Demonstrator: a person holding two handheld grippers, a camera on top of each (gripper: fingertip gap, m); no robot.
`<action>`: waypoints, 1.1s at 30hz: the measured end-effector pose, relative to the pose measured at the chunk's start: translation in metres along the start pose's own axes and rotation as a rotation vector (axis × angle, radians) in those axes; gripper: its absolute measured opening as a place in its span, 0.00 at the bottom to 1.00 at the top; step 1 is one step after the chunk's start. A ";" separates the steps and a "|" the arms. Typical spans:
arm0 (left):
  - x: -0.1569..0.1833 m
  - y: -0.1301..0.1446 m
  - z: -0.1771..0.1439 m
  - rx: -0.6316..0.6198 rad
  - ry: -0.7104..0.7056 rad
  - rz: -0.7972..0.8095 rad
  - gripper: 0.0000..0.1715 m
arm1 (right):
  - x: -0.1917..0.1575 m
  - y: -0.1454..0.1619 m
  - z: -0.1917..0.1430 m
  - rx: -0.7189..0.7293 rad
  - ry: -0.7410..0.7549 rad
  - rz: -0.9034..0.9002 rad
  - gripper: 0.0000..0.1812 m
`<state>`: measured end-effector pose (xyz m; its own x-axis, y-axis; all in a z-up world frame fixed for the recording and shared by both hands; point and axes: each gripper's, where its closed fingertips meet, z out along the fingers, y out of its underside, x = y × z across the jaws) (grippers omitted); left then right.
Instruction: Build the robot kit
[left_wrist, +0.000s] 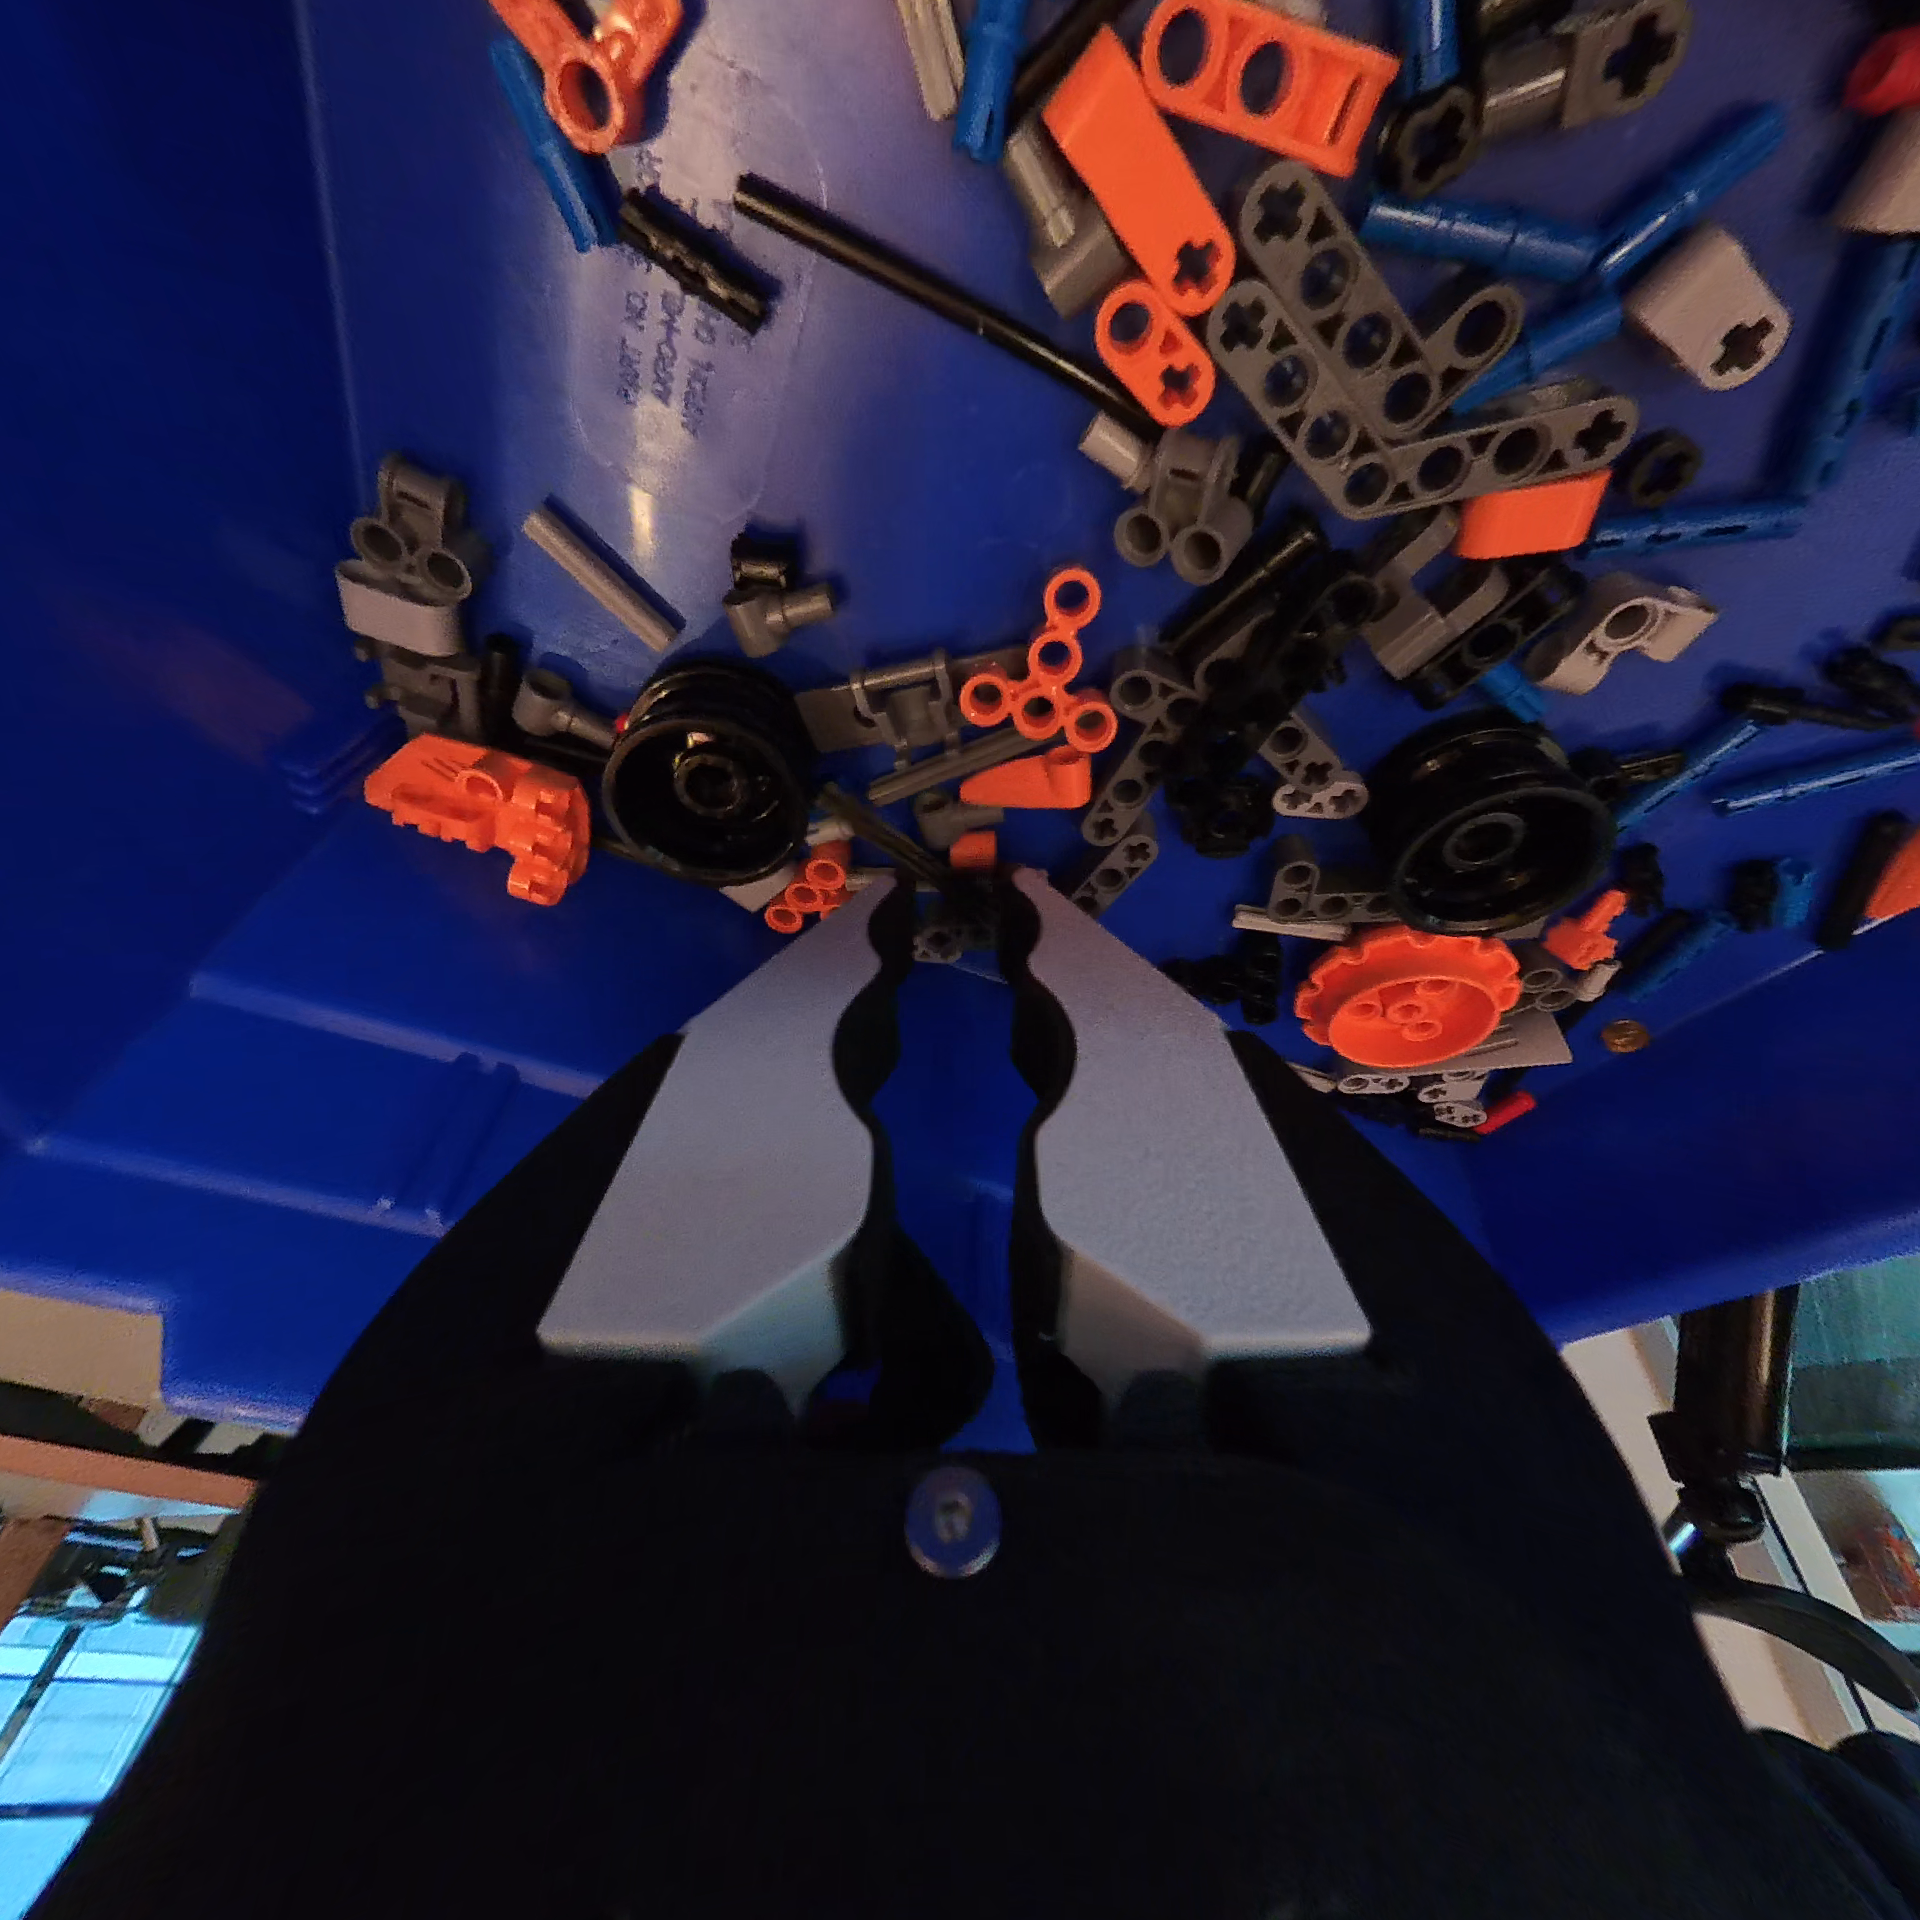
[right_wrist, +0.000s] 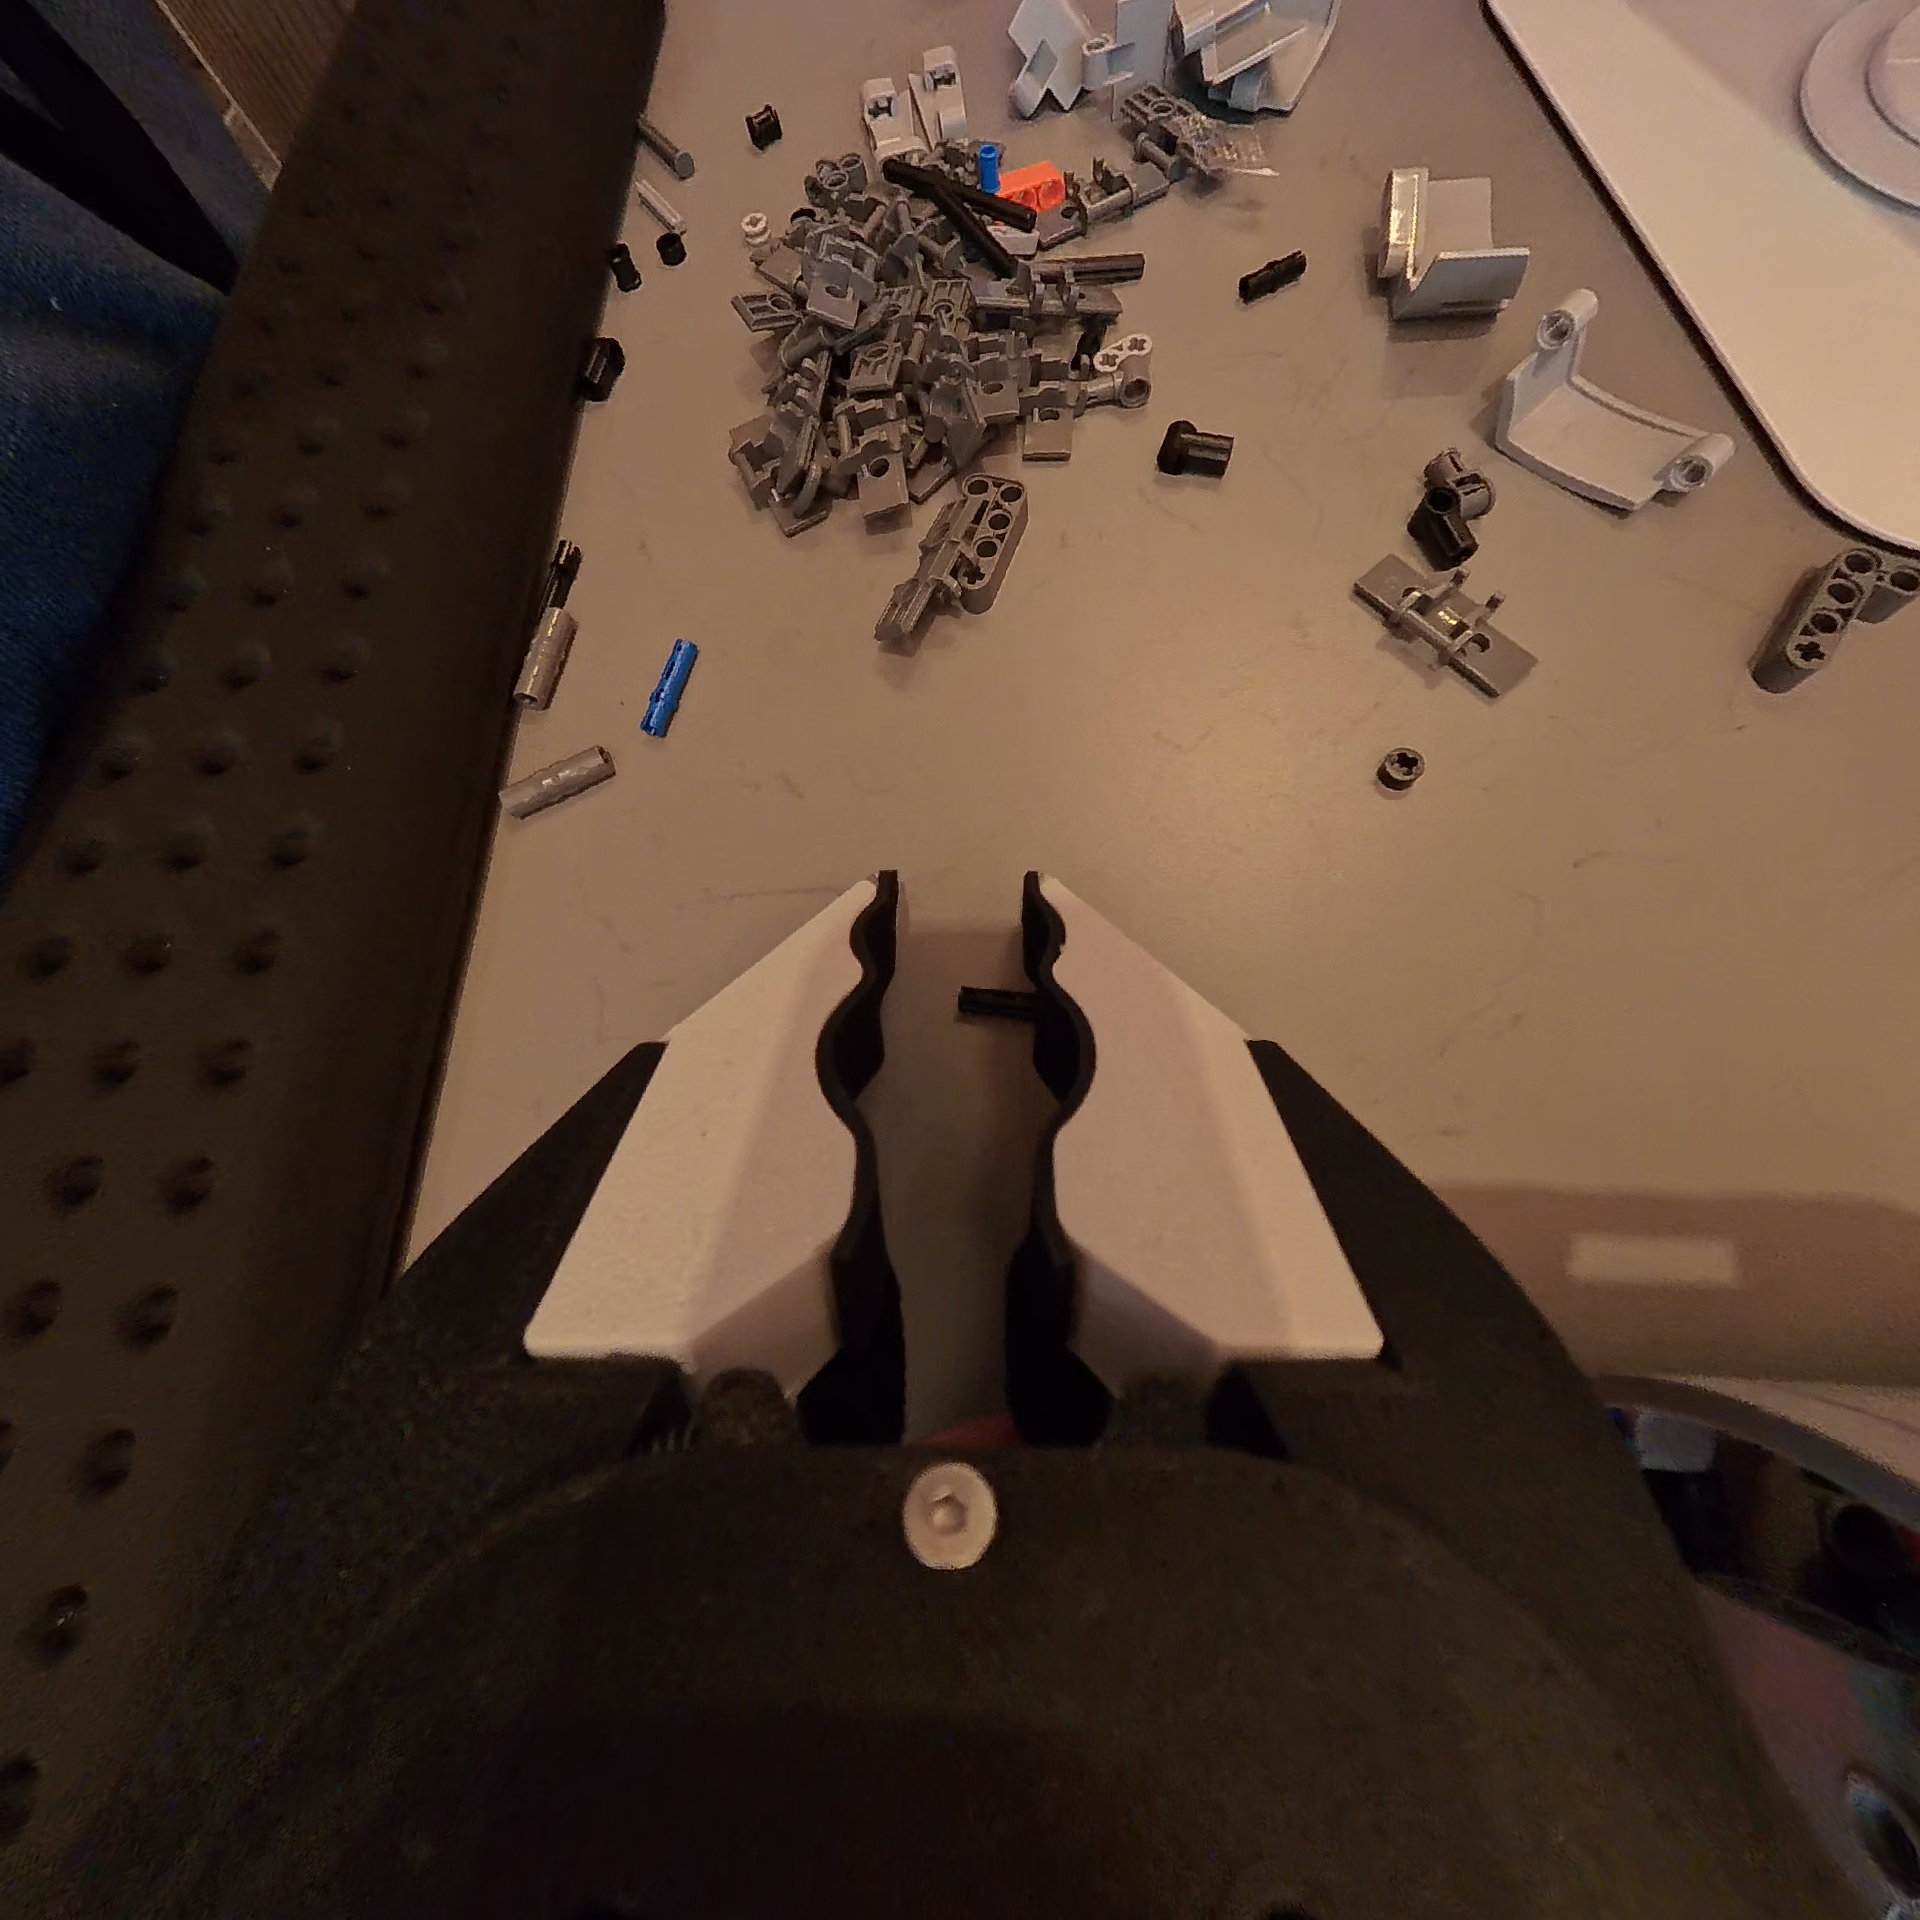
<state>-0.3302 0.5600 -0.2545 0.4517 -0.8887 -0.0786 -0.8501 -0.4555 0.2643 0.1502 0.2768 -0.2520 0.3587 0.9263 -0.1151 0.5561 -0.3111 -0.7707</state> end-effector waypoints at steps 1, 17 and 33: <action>0.000 0.000 0.001 -0.004 0.010 0.002 0.05 | 0.000 0.000 0.000 0.001 0.001 -0.001 0.12; 0.113 -0.046 -0.159 0.483 -0.183 0.343 0.02 | 0.001 0.000 0.000 0.003 -0.002 0.013 0.12; 0.351 -0.174 -0.091 0.622 -0.065 0.781 0.03 | -0.001 0.001 0.001 -0.009 0.006 -0.014 0.12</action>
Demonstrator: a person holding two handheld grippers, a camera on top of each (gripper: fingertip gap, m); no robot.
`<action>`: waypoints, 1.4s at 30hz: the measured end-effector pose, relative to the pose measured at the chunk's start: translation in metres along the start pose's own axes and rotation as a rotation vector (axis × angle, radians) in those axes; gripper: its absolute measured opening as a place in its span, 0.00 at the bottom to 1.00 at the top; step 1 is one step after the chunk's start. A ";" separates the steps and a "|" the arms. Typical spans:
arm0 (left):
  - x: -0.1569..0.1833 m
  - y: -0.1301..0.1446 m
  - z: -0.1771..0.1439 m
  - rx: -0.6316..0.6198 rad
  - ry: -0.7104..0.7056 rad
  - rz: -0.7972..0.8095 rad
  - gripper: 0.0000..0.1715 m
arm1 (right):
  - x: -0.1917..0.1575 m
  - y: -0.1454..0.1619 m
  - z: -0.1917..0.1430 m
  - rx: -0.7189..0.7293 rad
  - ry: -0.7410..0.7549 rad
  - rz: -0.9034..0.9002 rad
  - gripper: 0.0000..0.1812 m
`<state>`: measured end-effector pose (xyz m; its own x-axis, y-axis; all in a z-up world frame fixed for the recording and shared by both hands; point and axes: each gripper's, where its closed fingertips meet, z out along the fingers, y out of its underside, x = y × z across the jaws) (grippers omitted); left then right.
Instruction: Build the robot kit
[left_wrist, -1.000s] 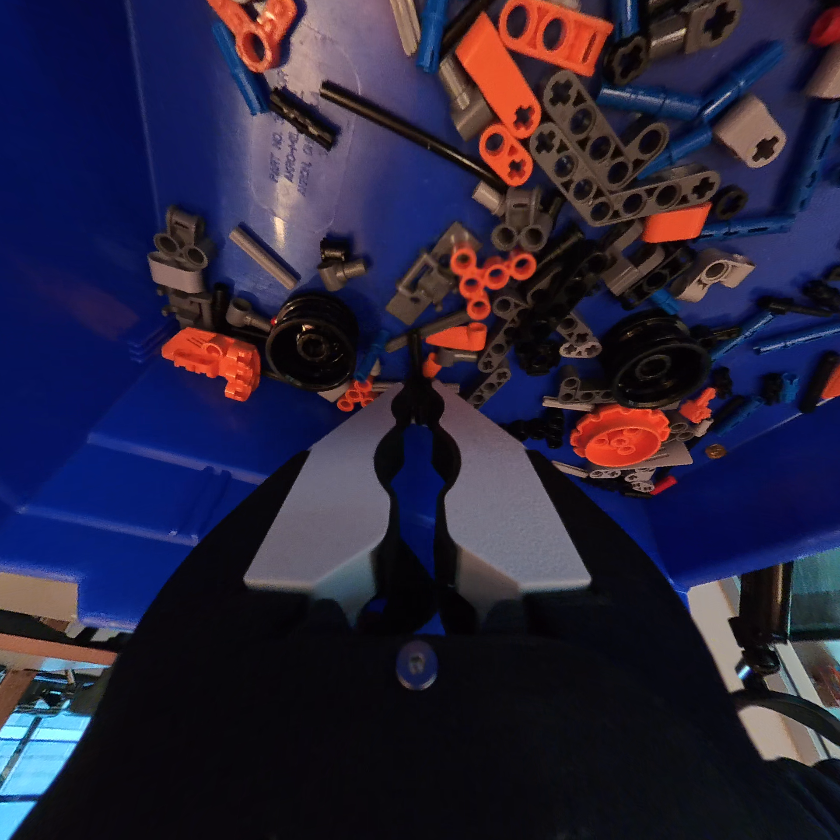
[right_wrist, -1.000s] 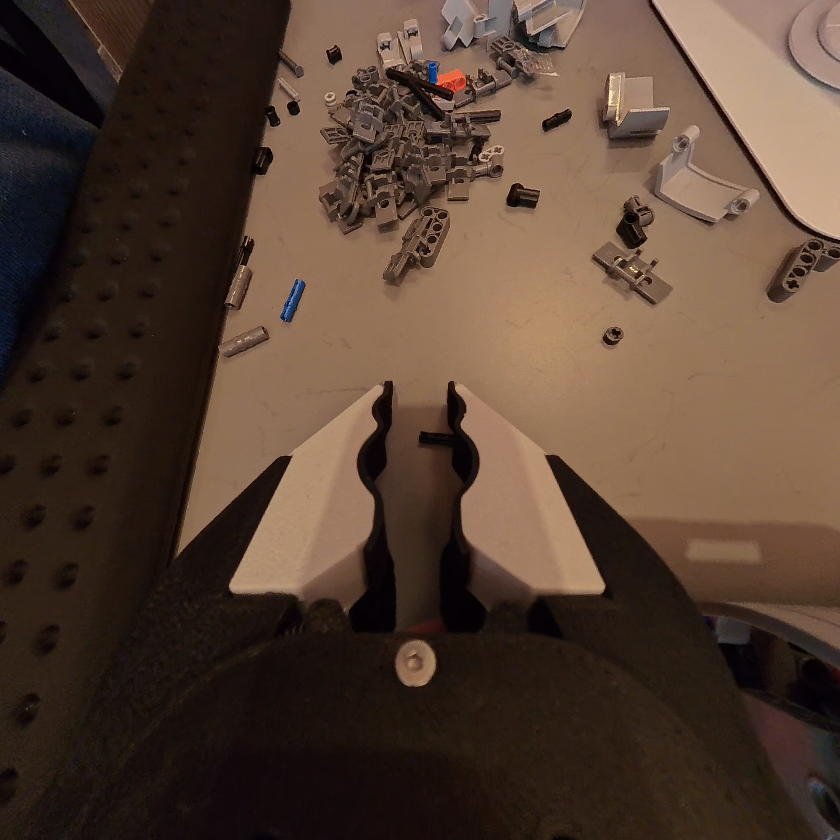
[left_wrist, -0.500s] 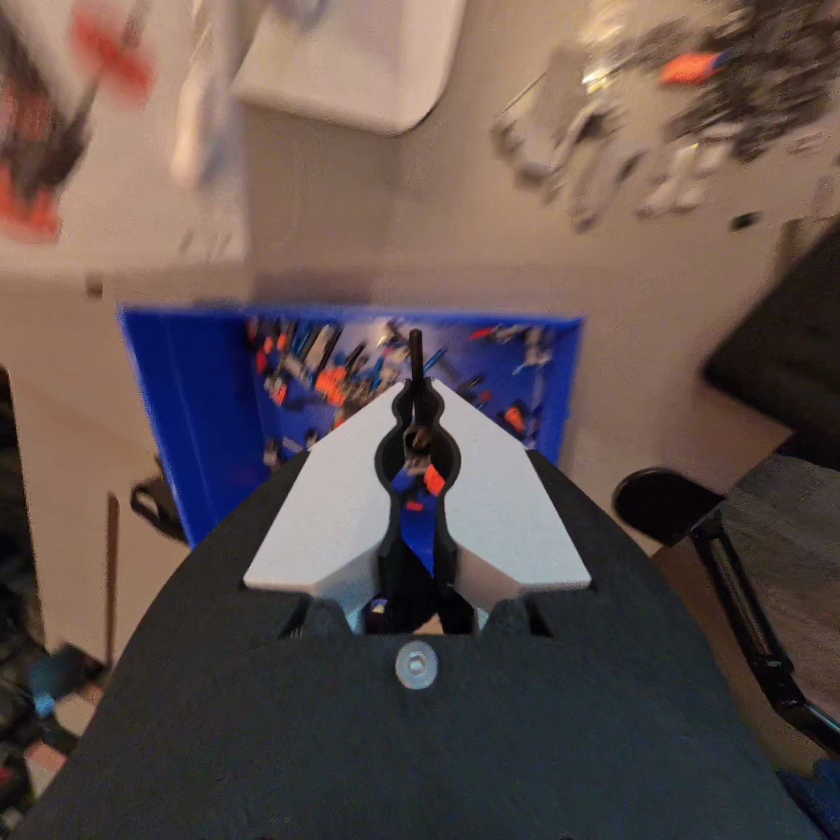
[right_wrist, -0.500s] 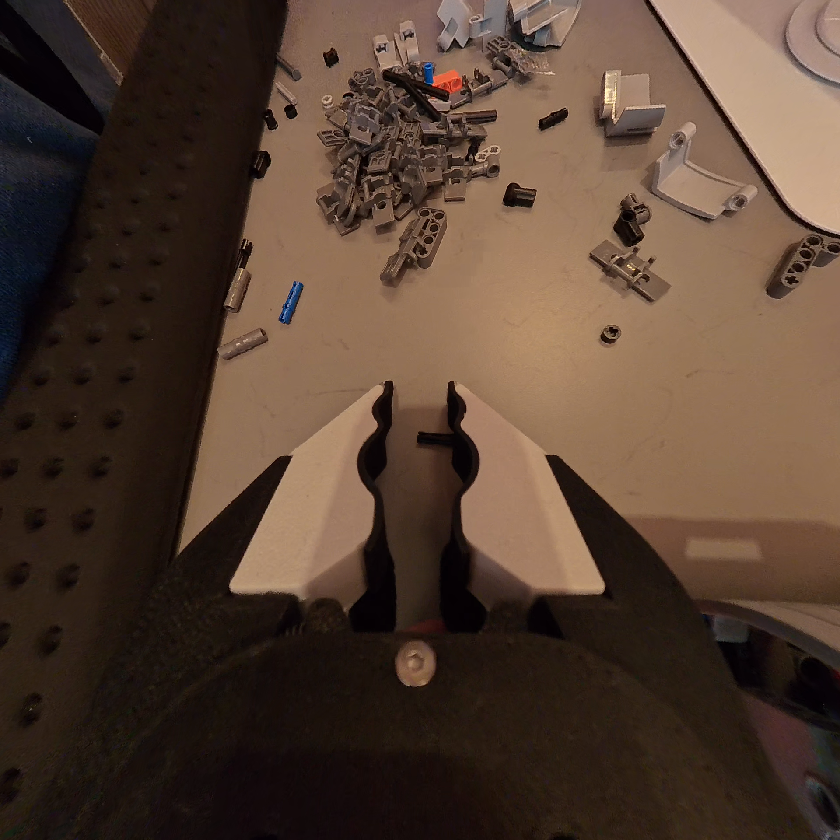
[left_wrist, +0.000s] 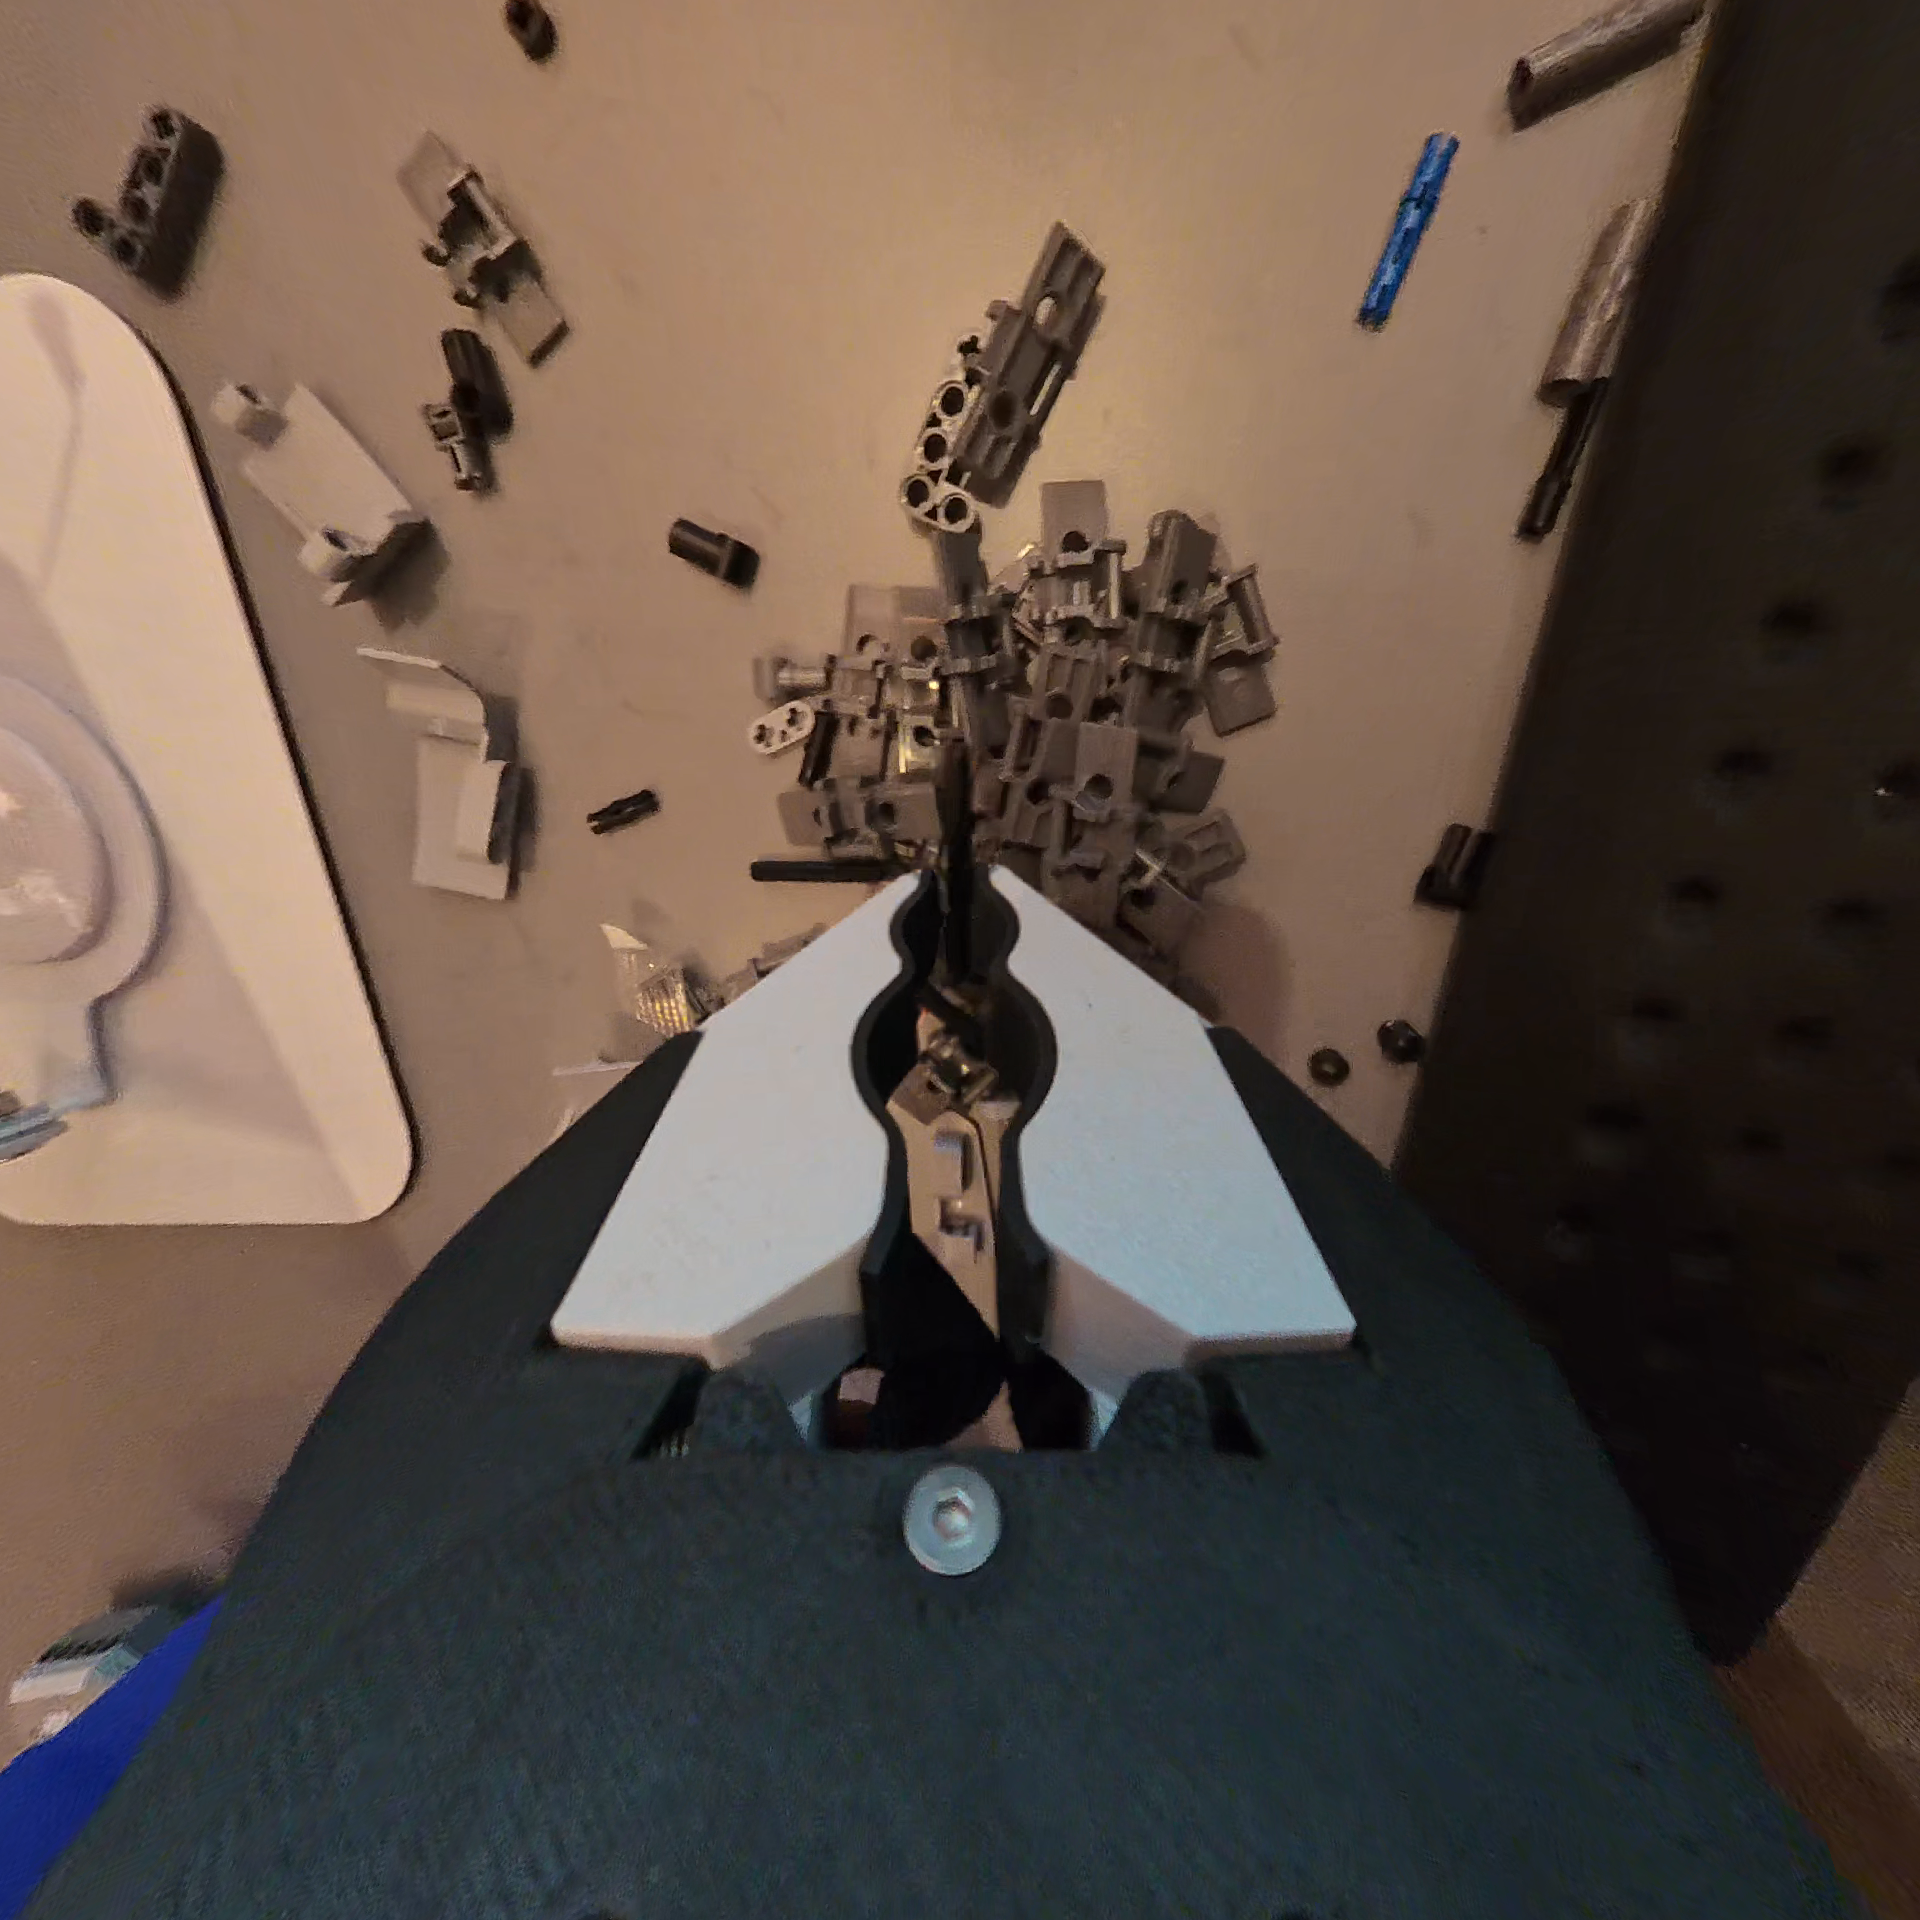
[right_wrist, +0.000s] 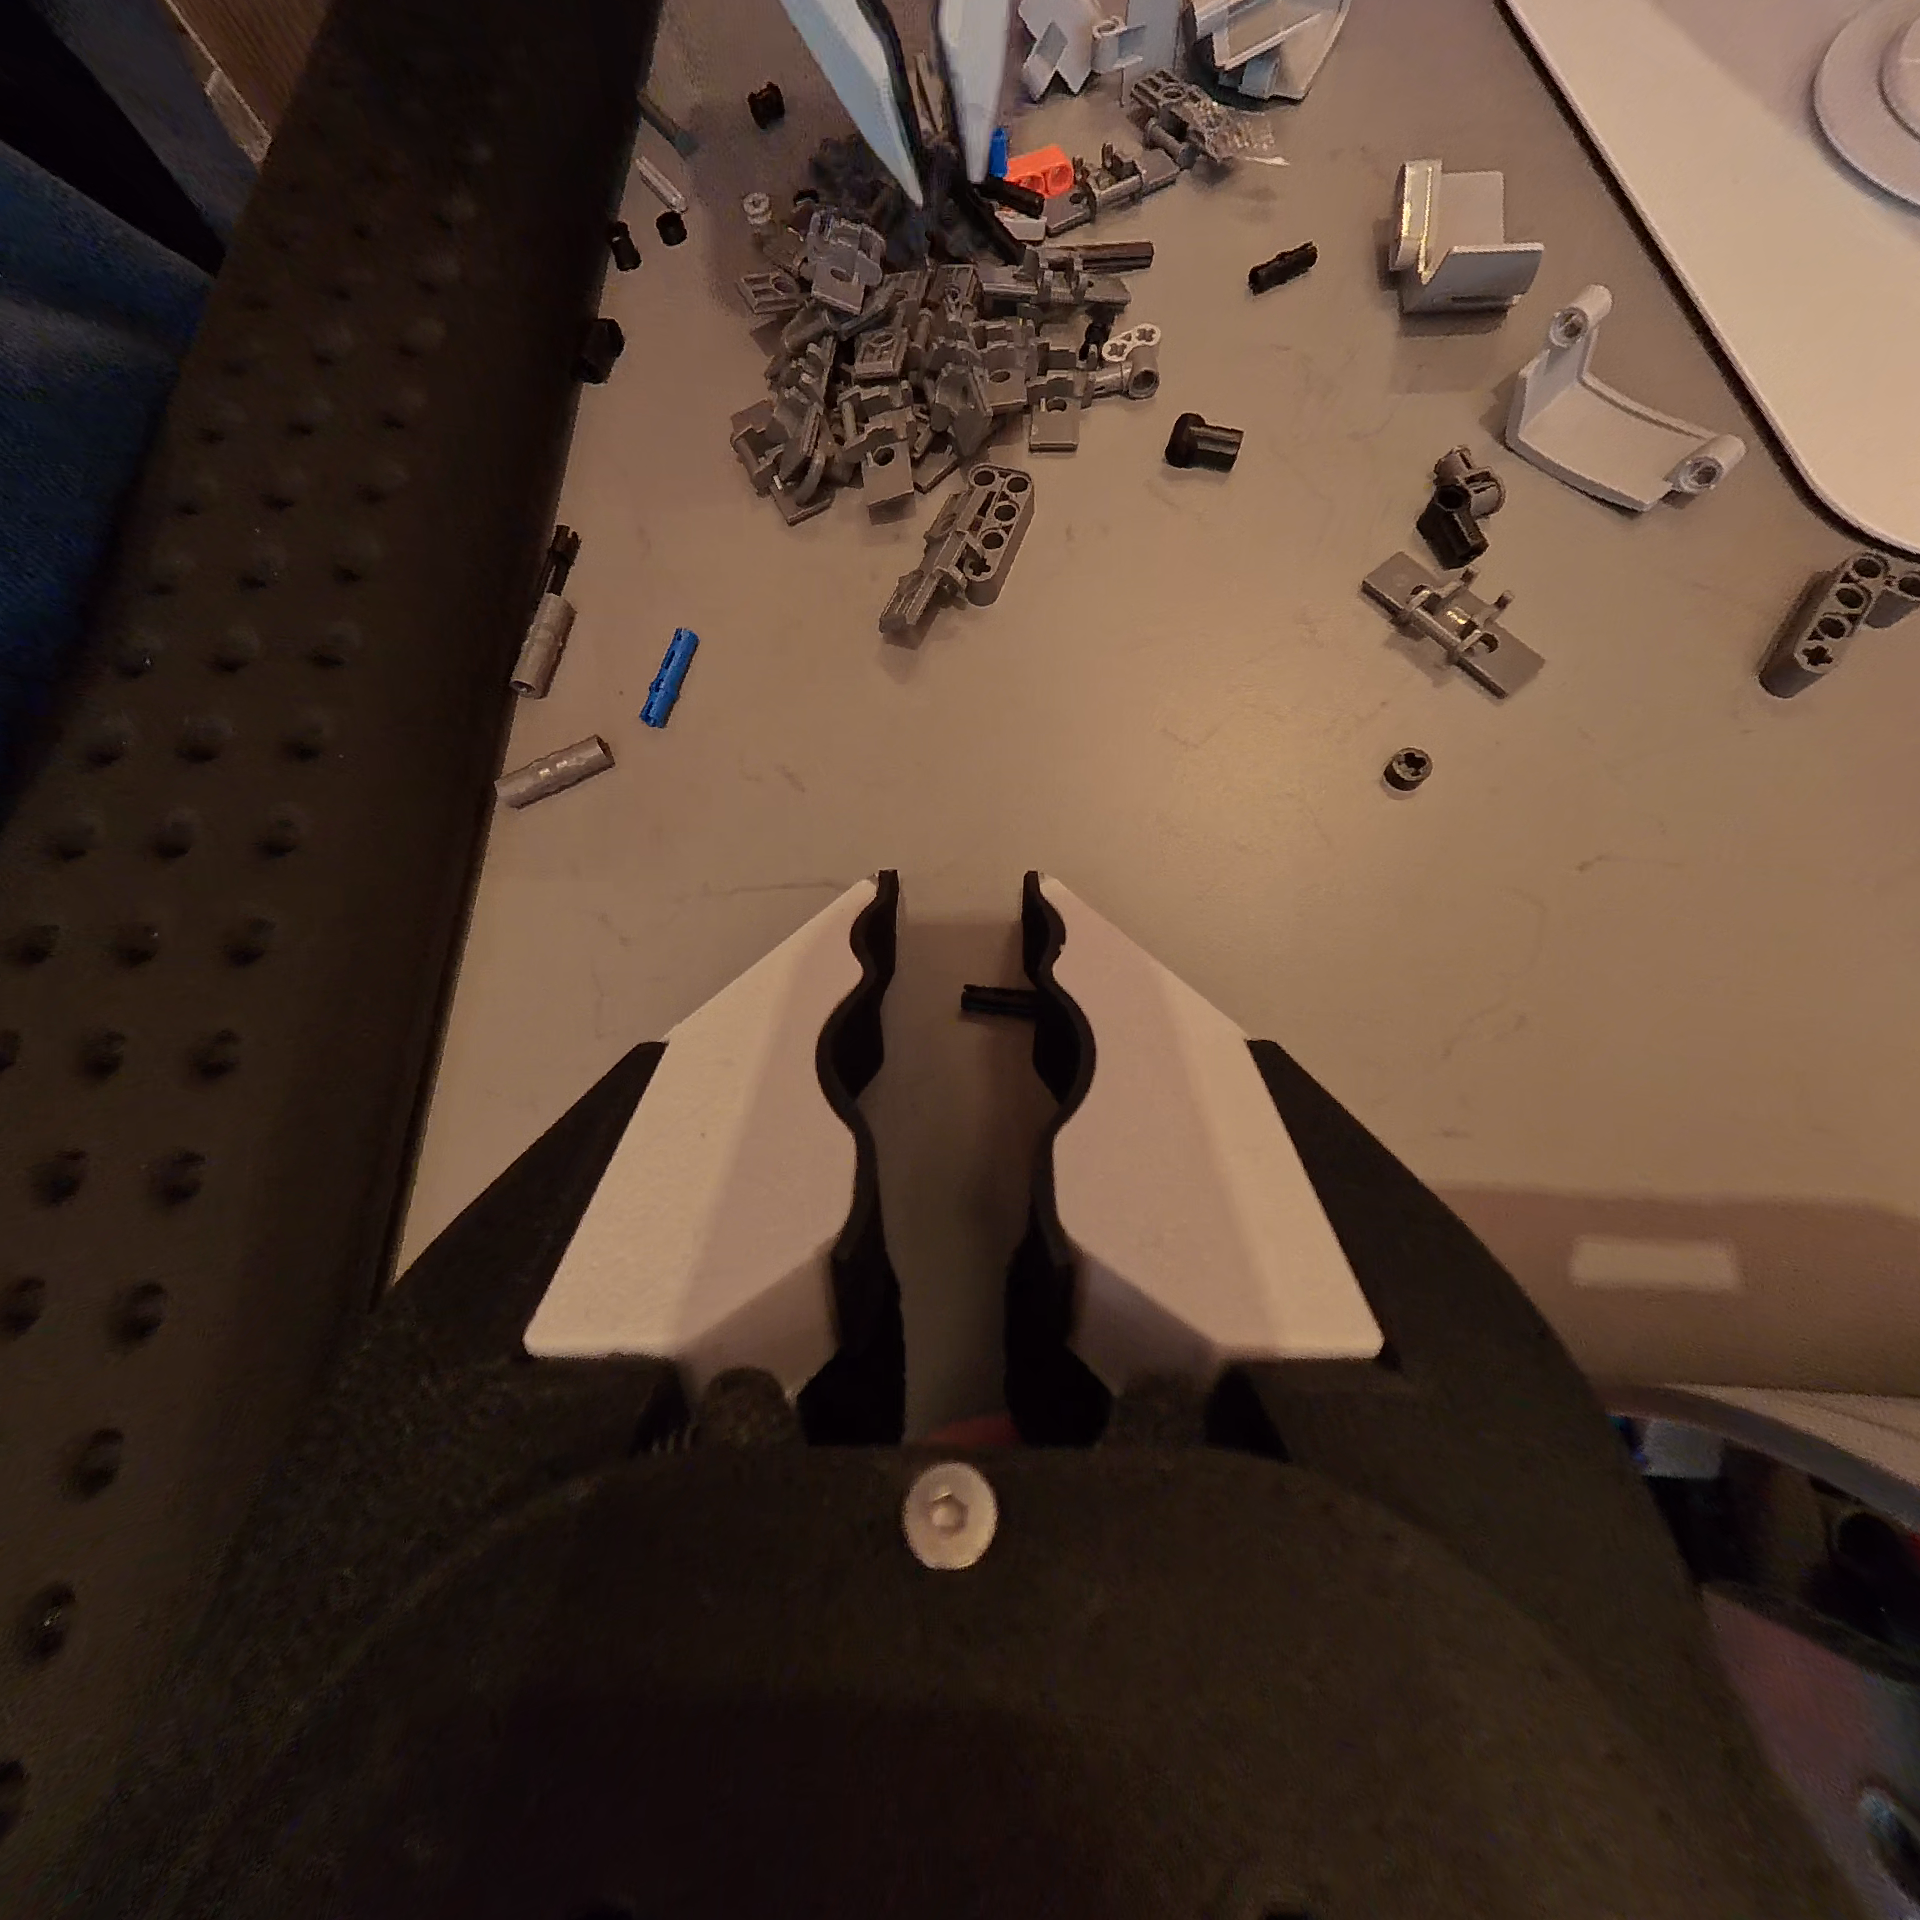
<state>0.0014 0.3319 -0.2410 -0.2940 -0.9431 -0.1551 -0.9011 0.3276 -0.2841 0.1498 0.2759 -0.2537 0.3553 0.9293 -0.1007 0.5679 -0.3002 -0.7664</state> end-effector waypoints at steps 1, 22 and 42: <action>-0.003 -0.001 0.003 0.004 -0.022 0.002 0.06 | 0.000 0.000 0.000 -0.001 0.000 0.001 0.12; -0.118 0.192 -0.175 0.008 -0.220 -0.426 0.13 | 0.011 -0.001 0.000 0.001 0.019 0.081 0.12; -0.066 0.294 -0.063 -0.337 0.118 -0.439 0.19 | 0.012 -0.002 0.000 0.010 0.013 0.101 0.11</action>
